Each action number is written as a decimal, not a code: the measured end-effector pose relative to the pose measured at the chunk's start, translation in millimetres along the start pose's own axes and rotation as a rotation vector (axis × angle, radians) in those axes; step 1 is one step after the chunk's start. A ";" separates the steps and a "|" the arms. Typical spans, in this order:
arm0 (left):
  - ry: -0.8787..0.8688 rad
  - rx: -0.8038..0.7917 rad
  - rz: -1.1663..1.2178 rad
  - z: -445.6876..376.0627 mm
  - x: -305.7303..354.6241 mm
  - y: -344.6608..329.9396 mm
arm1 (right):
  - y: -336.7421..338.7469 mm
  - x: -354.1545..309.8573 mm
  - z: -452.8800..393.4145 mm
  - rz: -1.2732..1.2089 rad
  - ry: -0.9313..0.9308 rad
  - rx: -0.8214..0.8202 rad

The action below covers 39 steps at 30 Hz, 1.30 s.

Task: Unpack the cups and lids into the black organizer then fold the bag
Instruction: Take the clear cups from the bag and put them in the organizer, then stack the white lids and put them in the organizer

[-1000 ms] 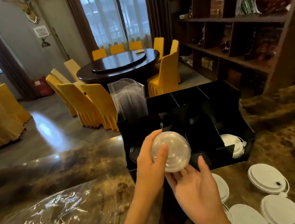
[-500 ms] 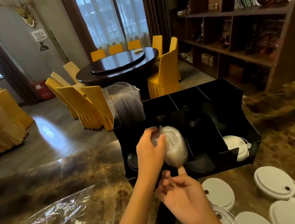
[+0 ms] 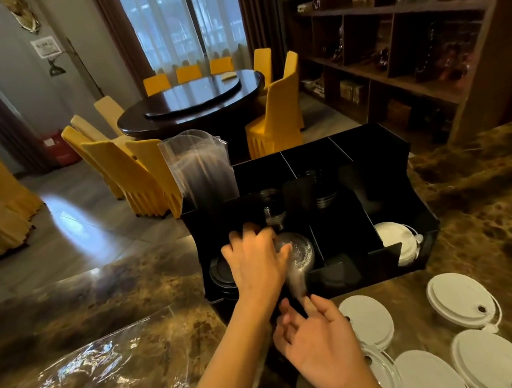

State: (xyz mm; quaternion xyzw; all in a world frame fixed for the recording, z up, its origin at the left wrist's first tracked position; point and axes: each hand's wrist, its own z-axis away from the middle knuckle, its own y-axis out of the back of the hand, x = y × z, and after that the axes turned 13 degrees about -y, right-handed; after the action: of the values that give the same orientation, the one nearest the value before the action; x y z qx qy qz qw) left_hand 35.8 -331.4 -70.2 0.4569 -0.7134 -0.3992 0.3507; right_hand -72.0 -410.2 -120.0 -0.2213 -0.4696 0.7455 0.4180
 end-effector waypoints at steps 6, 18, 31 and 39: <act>-0.038 -0.033 -0.099 4.3 -0.9 -2.9 | 19.9 -4.8 38.6 0.068 -0.008 0.083; -0.242 0.235 0.523 62.1 25.9 37.1 | 72.0 -49.1 151.8 0.211 0.370 0.142; 0.055 -0.301 0.547 195.2 85.0 -33.4 | 152.8 -116.3 242.9 0.824 0.977 0.817; -0.056 -0.249 0.471 197.8 93.1 -33.6 | 172.5 -148.1 241.7 1.452 1.030 1.223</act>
State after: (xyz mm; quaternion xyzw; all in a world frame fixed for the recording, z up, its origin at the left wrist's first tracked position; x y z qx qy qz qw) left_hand -154.1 -377.8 -173.5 0.2205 -0.7548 -0.4039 0.4675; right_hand -236.4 -694.0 -170.5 -0.4876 0.4580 0.7406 0.0630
